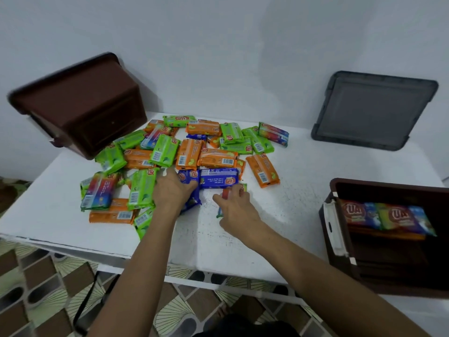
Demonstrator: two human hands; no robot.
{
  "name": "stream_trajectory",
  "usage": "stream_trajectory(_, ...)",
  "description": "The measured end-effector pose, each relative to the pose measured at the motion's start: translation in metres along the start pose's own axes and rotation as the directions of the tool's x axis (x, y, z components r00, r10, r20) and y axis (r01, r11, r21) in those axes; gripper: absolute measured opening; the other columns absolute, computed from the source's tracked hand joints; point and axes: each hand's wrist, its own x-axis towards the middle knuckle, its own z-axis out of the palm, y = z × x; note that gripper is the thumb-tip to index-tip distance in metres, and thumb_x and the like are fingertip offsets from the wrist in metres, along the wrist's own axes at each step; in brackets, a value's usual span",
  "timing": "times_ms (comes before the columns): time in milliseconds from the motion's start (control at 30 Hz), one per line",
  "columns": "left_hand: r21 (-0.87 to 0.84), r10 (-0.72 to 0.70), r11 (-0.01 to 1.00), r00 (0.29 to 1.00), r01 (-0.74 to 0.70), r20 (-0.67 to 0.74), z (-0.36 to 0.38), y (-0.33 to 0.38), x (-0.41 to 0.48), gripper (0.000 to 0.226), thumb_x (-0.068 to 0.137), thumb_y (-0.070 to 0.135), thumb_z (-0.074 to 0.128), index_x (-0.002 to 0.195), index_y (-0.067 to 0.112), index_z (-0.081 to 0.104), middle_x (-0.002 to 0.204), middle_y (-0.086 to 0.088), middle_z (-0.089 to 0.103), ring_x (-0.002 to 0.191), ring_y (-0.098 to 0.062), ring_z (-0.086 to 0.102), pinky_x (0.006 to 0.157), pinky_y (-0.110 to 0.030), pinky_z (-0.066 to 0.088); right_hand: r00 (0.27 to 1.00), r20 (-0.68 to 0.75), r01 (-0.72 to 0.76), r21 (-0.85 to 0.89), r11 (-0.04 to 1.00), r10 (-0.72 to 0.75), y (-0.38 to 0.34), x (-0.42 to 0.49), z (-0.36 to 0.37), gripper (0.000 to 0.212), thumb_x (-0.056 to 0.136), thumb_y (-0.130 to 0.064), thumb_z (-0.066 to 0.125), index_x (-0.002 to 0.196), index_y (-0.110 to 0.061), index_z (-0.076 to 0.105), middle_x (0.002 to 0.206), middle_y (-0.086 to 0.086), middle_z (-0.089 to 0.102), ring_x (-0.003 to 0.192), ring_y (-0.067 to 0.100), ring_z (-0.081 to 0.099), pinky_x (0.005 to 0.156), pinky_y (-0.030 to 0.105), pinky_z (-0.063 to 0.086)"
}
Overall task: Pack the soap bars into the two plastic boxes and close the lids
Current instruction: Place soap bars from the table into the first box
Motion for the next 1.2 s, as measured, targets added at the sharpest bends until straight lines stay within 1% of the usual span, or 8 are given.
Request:
stream_trajectory(200, -0.39, 0.041, 0.92, 0.998, -0.018, 0.051, -0.022, 0.015, -0.028, 0.065, 0.082, 0.032, 0.072, 0.14, 0.017, 0.046, 0.129, -0.007, 0.059, 0.107, -0.023, 0.06, 0.075, -0.032, 0.055, 0.98, -0.192, 0.065, 0.068, 0.996, -0.051, 0.032, -0.028, -0.025, 0.047, 0.096, -0.004, 0.044, 0.137, -0.025, 0.034, 0.127, 0.022, 0.045, 0.103, 0.039, 0.052, 0.073, 0.039, 0.048)
stream_trajectory(333, -0.576, 0.17, 0.792, 0.979, -0.205, -0.113, -0.031, 0.037, -0.069, 0.05, 0.08, 0.019, 0.074, 0.124, 0.027, 0.053, 0.104, 0.014, 0.059, 0.087, -0.005, 0.061, 0.061, -0.019, 0.051, 0.965, -0.255, 0.041, 0.379, 0.925, 0.062, 0.067, -0.053, -0.057, 0.044, 0.098, -0.009, 0.044, 0.138, -0.026, 0.044, 0.123, 0.014, 0.05, 0.102, 0.028, 0.058, 0.077, 0.025, 0.049)
stream_trajectory(467, -0.587, 0.3, 0.729, 0.935, -0.352, -0.188, -0.032, 0.07, -0.106, 0.045, 0.076, 0.014, 0.073, 0.112, 0.032, 0.052, 0.097, 0.027, 0.061, 0.084, 0.016, 0.059, 0.072, -0.009, 0.048, 0.898, -0.426, 0.151, 0.537, 0.83, 0.113, 0.114, -0.094, -0.073, 0.041, 0.094, -0.003, 0.046, 0.13, -0.023, 0.055, 0.103, 0.012, 0.06, 0.085, 0.018, 0.058, 0.069, 0.016, 0.047)
stream_trajectory(533, -0.589, 0.366, 0.694, 0.908, -0.413, -0.205, -0.027, 0.087, -0.121, 0.043, 0.077, 0.012, 0.072, 0.111, 0.028, 0.051, 0.1, 0.021, 0.063, 0.089, 0.014, 0.06, 0.078, -0.015, 0.052, 0.861, -0.478, 0.19, 0.619, 0.762, 0.174, 0.14, -0.119, -0.084, 0.036, 0.096, -0.006, 0.046, 0.126, -0.022, 0.057, 0.103, 0.009, 0.062, 0.087, 0.017, 0.062, 0.072, 0.03, 0.057)
stream_trajectory(667, -0.652, 0.434, 0.613, 0.88, -0.446, -0.194, -0.009, 0.121, -0.153, 0.04, 0.079, 0.01, 0.07, 0.109, 0.027, 0.049, 0.099, 0.007, 0.064, 0.088, -0.004, 0.068, 0.076, -0.036, 0.058, 0.793, -0.539, 0.177, 0.65, 0.739, 0.285, 0.195, -0.167, -0.103, 0.029, 0.097, -0.006, 0.045, 0.116, -0.022, 0.06, 0.099, 0.002, 0.065, 0.082, 0.013, 0.063, 0.064, 0.023, 0.054)
stream_trajectory(867, -0.904, 0.407, 0.348, 0.909, -0.249, -0.094, 0.025, 0.164, -0.197, 0.044, 0.085, -0.006, 0.061, 0.116, 0.023, 0.049, 0.117, -0.01, 0.063, 0.102, -0.026, 0.067, 0.079, -0.031, 0.058, 0.868, -0.361, 0.14, 0.838, 0.527, 0.342, 0.26, -0.212, -0.105, 0.02, 0.1, -0.005, 0.045, 0.111, -0.01, 0.062, 0.111, 0.001, 0.061, 0.095, -0.006, 0.064, 0.066, 0.011, 0.053)
stream_trajectory(1033, -0.957, 0.391, 0.276, 0.92, -0.088, 0.028, 0.055, 0.177, -0.219, 0.054, 0.077, 0.01, 0.065, 0.128, 0.021, 0.051, 0.128, -0.008, 0.058, 0.113, -0.027, 0.063, 0.083, -0.038, 0.059, 0.94, -0.133, 0.06, 0.97, 0.234, 0.313, 0.286, -0.206, -0.081, 0.025, 0.098, 0.002, 0.042, 0.111, -0.006, 0.062, 0.119, 0.018, 0.06, 0.104, 0.025, 0.068, 0.077, 0.034, 0.06)
stream_trajectory(1200, -0.98, 0.308, 0.198, 0.948, 0.022, 0.084, 0.085, 0.183, -0.238, 0.043, 0.09, -0.006, 0.057, 0.12, 0.024, 0.052, 0.136, -0.014, 0.052, 0.12, -0.031, 0.058, 0.081, -0.037, 0.06, 0.976, -0.028, -0.035, 0.96, 0.276, 0.218, 0.298, -0.186, -0.064, 0.028, 0.098, 0.002, 0.046, 0.12, -0.011, 0.058, 0.115, 0.035, 0.058, 0.092, 0.027, 0.072, 0.078, 0.032, 0.061)
